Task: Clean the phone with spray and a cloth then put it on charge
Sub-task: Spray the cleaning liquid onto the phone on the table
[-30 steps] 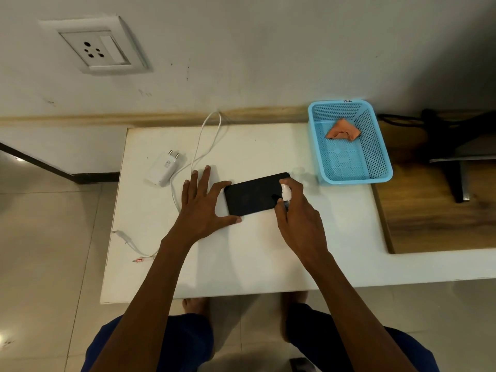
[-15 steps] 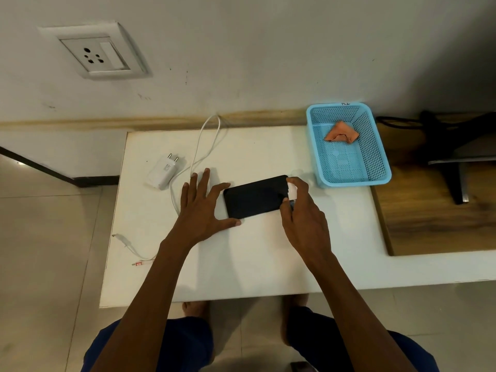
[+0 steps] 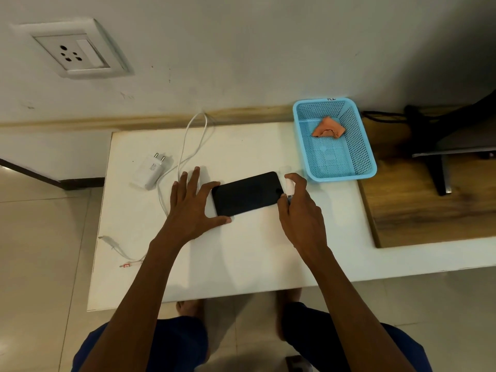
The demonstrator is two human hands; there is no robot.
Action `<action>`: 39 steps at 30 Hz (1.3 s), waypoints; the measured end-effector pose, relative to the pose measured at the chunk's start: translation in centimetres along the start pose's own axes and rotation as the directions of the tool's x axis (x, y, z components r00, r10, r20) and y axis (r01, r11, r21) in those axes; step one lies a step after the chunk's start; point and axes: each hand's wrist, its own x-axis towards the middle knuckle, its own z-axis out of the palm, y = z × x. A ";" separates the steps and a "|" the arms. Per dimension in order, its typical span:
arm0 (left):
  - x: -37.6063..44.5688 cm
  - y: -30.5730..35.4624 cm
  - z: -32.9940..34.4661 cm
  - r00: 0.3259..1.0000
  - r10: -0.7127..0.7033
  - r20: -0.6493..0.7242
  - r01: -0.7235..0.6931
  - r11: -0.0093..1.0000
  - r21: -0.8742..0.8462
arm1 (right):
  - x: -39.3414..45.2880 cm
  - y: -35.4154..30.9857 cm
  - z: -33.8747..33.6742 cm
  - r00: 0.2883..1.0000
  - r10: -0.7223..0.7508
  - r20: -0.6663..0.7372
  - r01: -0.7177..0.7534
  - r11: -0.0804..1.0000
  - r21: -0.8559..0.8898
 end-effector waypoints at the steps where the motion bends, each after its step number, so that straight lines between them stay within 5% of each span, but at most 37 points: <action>1: 0.0 0.0 0.0 1.000 0.001 -0.001 -0.001 1.000 0.003 | 0.0 0.0 0.0 1.000 0.005 0.005 -0.005 1.000 0.003; 16: -0.2 0.9 -0.9 1.000 -0.002 0.014 0.003 0.999 -0.041 | 0.5 1.0 -0.5 0.999 -0.014 -0.040 0.016 0.998 0.062; 24: 0.3 6.6 -2.4 0.944 0.112 -0.310 -0.174 0.968 -0.181 | 0.7 2.6 -1.9 0.999 -0.025 0.034 0.023 0.997 0.072; 39: 8.9 15.2 1.2 0.969 0.205 -0.135 -0.171 0.959 0.227 | 1.8 4.2 -4.9 0.998 -0.050 0.035 0.044 0.989 0.143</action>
